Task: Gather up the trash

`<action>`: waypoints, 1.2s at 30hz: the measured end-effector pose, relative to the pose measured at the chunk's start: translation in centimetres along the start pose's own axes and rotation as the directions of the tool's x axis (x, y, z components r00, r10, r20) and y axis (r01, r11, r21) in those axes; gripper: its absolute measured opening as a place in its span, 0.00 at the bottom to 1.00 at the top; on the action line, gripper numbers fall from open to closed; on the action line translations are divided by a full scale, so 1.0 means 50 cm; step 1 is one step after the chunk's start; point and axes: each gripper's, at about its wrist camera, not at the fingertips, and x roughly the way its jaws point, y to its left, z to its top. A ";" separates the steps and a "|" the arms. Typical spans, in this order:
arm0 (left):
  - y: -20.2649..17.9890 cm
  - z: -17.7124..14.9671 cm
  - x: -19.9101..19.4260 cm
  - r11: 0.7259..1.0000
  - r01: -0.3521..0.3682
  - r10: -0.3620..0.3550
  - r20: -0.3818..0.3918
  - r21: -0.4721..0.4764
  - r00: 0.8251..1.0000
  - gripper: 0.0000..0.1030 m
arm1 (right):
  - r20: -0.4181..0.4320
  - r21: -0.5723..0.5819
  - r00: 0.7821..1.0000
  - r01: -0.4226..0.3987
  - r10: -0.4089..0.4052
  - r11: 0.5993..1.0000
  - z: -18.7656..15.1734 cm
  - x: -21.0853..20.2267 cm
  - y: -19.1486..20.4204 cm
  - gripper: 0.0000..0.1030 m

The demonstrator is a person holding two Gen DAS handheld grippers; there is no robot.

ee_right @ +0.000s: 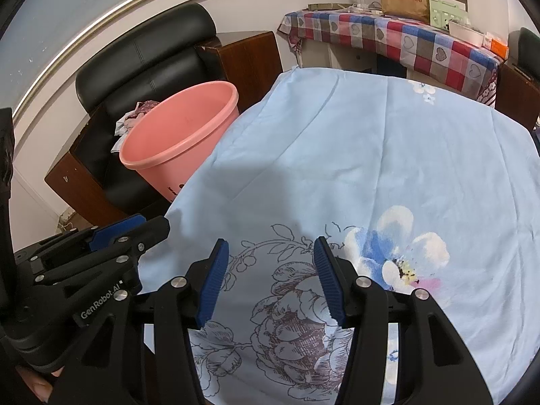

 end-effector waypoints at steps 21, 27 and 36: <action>0.039 -0.003 -0.012 0.999 -0.022 0.023 0.010 -0.050 1.000 0.25 | -0.021 -0.057 1.000 -0.019 0.018 0.998 0.007 0.023 0.044 0.52; 0.043 -0.001 -0.013 0.998 -0.021 0.021 0.010 -0.052 1.000 0.25 | -0.021 -0.063 1.000 -0.019 0.018 0.998 0.007 0.022 0.049 0.52; 0.046 -0.001 -0.014 0.998 -0.022 0.023 0.010 -0.054 1.000 0.25 | -0.020 -0.063 1.000 -0.019 0.018 0.998 0.008 0.021 0.049 0.52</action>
